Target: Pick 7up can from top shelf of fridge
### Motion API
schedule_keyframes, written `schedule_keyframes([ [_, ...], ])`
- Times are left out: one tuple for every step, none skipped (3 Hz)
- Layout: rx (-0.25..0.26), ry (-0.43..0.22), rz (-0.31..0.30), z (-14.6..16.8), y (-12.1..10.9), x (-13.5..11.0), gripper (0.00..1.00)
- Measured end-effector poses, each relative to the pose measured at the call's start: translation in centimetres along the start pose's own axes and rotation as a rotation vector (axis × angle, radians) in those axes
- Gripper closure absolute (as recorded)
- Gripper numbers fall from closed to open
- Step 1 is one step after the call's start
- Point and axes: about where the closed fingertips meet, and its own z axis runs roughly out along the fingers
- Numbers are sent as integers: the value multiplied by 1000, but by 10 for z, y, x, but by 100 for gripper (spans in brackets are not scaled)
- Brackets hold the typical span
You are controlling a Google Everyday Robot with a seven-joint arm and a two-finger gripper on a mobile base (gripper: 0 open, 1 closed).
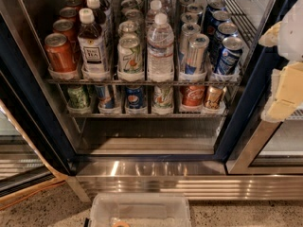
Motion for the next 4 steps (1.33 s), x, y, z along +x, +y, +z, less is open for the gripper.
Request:
schedule_keyframes([
  [0, 0, 0, 0, 0, 0, 0],
  [16, -49, -24, 2, 4, -11, 0],
  [33, -161, -84, 15, 14, -34, 0],
  [60, -290, -142, 26, 16, -62, 0],
])
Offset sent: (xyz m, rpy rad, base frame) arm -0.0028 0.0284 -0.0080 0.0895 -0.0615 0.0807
